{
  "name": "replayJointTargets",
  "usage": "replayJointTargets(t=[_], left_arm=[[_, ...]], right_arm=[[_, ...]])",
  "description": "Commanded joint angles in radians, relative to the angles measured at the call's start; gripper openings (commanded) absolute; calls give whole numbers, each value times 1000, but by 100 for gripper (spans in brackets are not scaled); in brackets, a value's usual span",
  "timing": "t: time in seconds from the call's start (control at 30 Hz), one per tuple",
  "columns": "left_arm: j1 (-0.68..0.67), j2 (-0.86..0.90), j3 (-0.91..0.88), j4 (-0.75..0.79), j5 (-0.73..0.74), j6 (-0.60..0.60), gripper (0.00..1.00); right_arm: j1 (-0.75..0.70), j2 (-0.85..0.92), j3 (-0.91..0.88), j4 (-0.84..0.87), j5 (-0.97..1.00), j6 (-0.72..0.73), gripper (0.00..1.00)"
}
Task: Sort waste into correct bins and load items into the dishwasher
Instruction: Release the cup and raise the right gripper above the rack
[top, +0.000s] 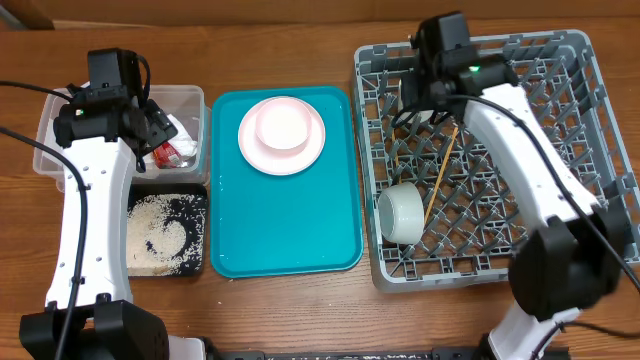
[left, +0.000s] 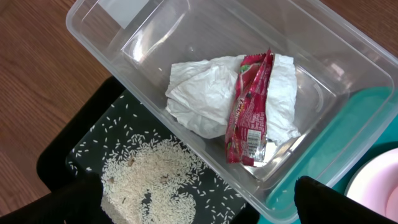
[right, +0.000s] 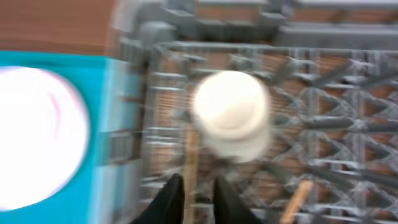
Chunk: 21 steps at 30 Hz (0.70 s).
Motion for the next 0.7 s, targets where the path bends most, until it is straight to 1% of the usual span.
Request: replayJointTargets(t=[0.0, 0.1, 0.2, 0.23, 0.3, 0.33, 0.5, 0.67], left_arm=[[3, -15, 23, 1, 6, -14, 100], [3, -15, 23, 1, 5, -14, 100], [3, -15, 23, 1, 5, -14, 99], [3, -16, 23, 1, 5, -14, 100], [3, -16, 23, 1, 5, -14, 100], [3, -15, 23, 1, 6, -14, 100], [3, -15, 23, 1, 5, -14, 100], [3, -16, 23, 1, 6, -14, 100]], right_arm=[[16, -98, 2, 4, -376, 15, 24], [16, -102, 1, 4, -657, 15, 33], [23, -92, 0, 5, -836, 44, 51], [32, -88, 0, 13, -877, 81, 65], [56, -83, 0, 35, -921, 150, 96], [70, -81, 0, 47, -922, 178, 100], [162, -81, 0, 89, -914, 192, 100], [237, -81, 0, 166, -851, 186, 100]])
